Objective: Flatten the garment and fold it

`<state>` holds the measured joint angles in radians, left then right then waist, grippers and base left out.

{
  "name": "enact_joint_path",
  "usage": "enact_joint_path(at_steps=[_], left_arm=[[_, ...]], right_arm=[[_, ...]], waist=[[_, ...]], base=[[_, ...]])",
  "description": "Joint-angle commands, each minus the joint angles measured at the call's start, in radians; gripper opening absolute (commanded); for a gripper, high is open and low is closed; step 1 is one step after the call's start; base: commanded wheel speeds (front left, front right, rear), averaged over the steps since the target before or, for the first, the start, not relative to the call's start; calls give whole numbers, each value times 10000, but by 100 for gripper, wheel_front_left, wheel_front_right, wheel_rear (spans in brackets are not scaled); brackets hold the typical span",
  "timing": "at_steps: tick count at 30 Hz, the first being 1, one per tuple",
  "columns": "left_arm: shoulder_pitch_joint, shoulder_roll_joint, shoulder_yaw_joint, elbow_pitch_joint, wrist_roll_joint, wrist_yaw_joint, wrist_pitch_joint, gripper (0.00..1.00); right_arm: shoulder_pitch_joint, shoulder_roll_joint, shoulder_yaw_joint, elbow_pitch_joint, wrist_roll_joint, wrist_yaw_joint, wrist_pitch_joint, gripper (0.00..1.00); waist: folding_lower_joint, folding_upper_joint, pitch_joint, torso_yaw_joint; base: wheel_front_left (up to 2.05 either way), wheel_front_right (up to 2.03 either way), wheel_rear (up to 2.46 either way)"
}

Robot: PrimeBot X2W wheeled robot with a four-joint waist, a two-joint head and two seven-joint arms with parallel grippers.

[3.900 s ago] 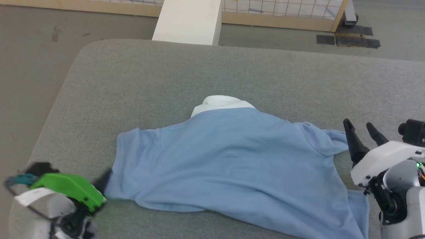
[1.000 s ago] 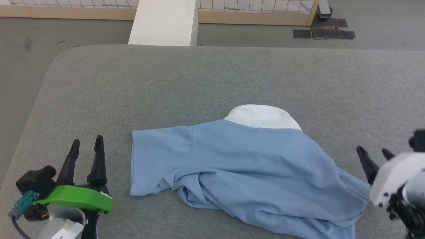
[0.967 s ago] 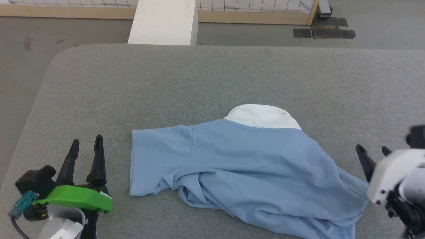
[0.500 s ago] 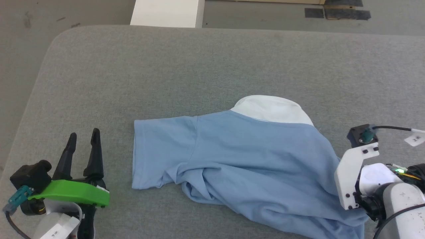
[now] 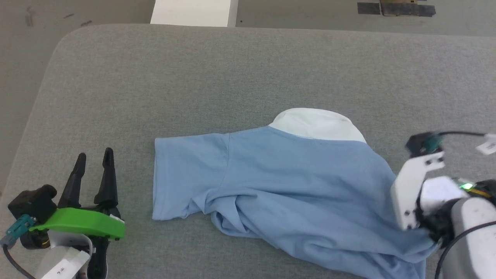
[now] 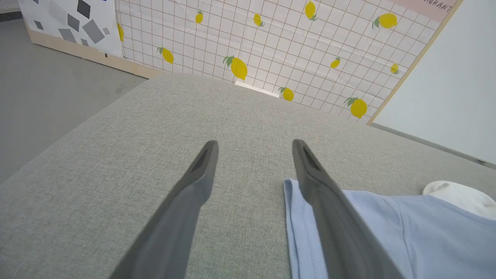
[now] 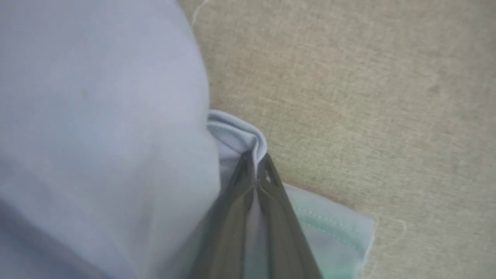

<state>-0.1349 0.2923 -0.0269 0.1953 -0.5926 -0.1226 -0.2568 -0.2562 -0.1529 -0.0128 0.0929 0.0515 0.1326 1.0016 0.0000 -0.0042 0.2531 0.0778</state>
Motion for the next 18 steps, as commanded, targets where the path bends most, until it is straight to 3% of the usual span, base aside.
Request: enact_joint_path(at_steps=[1, 11, 16, 17, 18], left_arm=[[-154, 75, -3, -13, -57, -43, -35, 100], [-246, 84, -121, -40, -23, -50, -40, 100], [-253, 56, -144, 31, -61, -54, -43, 100], [-233, 54, -141, 49, -72, -55, -43, 100], [-216, 56, -133, 62, -78, -55, -43, 100]], right_arm=[[-312, 1, -350, 144, -144, -19, -157, 0], [-1838, 570, -3672, 287, -1433, -19, -711, 0], [-1675, 895, -4961, 828, -2052, -19, -275, 0], [-1633, 940, -5118, 876, -2047, -19, -250, 43], [-1596, 964, -5181, 871, -2092, -19, -300, 100]], waist=[[0, 42, -6, -39], [0, 42, 21, 24], [0, 42, -35, 95], [0, 42, -58, 91], [0, 42, -79, 82]], base=[[0, 0, 0], [0, 0, 0], [0, 0, 0], [0, 0, 0], [0, 0, 0]])
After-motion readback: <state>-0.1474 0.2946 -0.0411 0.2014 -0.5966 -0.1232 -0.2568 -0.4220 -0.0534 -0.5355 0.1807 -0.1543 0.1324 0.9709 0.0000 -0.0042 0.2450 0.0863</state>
